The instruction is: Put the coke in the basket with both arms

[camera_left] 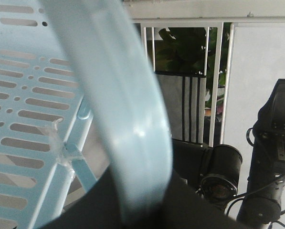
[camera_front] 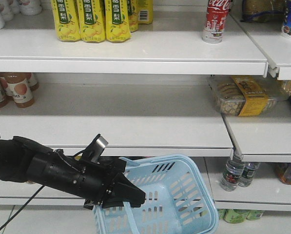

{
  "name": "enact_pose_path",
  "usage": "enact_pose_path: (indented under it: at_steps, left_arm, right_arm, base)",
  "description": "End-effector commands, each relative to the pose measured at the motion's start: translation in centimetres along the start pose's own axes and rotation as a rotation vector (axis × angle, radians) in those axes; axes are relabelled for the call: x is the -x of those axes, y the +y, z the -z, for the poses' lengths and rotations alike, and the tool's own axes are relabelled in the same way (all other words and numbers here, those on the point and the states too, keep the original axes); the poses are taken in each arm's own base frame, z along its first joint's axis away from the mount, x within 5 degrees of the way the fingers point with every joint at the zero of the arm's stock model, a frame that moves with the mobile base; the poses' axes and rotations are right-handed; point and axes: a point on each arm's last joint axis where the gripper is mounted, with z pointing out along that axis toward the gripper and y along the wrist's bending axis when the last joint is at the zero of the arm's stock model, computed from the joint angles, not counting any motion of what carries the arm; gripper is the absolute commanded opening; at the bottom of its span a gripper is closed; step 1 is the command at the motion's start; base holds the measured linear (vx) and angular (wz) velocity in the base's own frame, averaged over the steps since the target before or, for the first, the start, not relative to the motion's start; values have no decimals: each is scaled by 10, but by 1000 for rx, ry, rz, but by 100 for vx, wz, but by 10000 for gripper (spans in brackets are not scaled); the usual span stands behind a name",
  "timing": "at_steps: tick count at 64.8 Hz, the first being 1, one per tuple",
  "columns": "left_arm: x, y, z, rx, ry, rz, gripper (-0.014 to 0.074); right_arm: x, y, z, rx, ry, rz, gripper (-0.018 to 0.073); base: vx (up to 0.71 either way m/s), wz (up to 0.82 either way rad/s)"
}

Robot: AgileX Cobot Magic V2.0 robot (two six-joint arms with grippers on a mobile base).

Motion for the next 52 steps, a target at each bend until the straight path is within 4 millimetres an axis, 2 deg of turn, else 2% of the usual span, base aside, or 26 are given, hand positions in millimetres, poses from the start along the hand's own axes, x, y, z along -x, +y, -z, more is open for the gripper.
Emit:
enact_pose_path:
  at_steps: [1, 52]
  left_arm:
    - [-3, -26, 7, -114, -2, -45, -6]
    - [-3, -26, 7, -114, -2, -45, -6]
  right_arm:
    - [5, 0, 1, 2, -78, 8, -10]
    - [5, 0, 1, 2, -78, 8, -10]
  base:
    - [6, 18]
    - [6, 4]
